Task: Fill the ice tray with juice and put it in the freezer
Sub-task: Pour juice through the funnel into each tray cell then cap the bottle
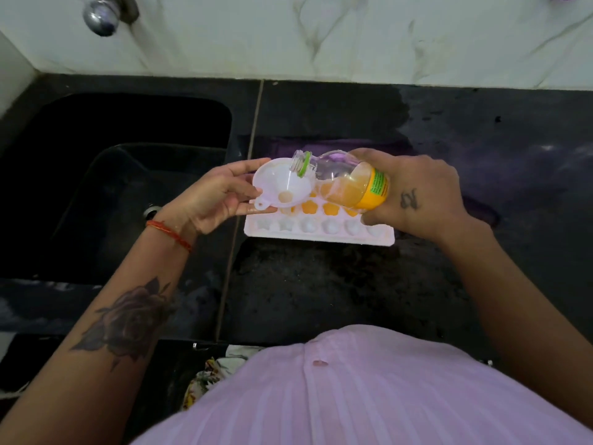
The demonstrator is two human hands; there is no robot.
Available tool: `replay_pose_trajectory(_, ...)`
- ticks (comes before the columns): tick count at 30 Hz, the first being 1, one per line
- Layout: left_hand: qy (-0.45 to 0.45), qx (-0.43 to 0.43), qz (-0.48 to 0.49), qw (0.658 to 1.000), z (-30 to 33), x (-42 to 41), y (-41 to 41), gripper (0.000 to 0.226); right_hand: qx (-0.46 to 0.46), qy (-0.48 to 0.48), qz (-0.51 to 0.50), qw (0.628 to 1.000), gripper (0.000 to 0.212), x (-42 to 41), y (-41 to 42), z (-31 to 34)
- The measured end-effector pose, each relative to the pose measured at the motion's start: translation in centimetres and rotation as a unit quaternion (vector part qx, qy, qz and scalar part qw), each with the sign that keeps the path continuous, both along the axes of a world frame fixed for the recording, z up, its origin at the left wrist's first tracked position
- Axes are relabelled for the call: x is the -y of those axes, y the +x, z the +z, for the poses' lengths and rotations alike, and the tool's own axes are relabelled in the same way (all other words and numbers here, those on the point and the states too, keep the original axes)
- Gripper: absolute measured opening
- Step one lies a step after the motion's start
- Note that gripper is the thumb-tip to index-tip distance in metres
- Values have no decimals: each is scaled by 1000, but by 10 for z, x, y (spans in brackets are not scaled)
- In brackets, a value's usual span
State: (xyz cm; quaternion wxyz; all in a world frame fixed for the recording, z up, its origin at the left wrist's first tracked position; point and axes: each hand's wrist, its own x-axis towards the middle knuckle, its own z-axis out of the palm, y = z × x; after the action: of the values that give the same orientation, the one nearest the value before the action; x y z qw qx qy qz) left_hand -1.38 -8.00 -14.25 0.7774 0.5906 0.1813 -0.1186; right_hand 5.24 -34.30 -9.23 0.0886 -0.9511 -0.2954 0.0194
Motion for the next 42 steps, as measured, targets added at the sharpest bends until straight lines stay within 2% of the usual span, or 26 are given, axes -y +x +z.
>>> replay_pose_trajectory(11, 5, -14, 32, 999, -3, -25, -37, 52, 17, -29, 57, 998, 78, -29, -11, -6)
replay_pose_trajectory(22, 11, -17, 25, 999, -1, -21, -35, 53, 80, -76, 58, 992, 75, -30, -13, -6)
replay_pose_trajectory(42, 14, -18, 23, 999, -1, -15, -33, 52, 113, -97, 50, 988, 72, -27, -15, -4)
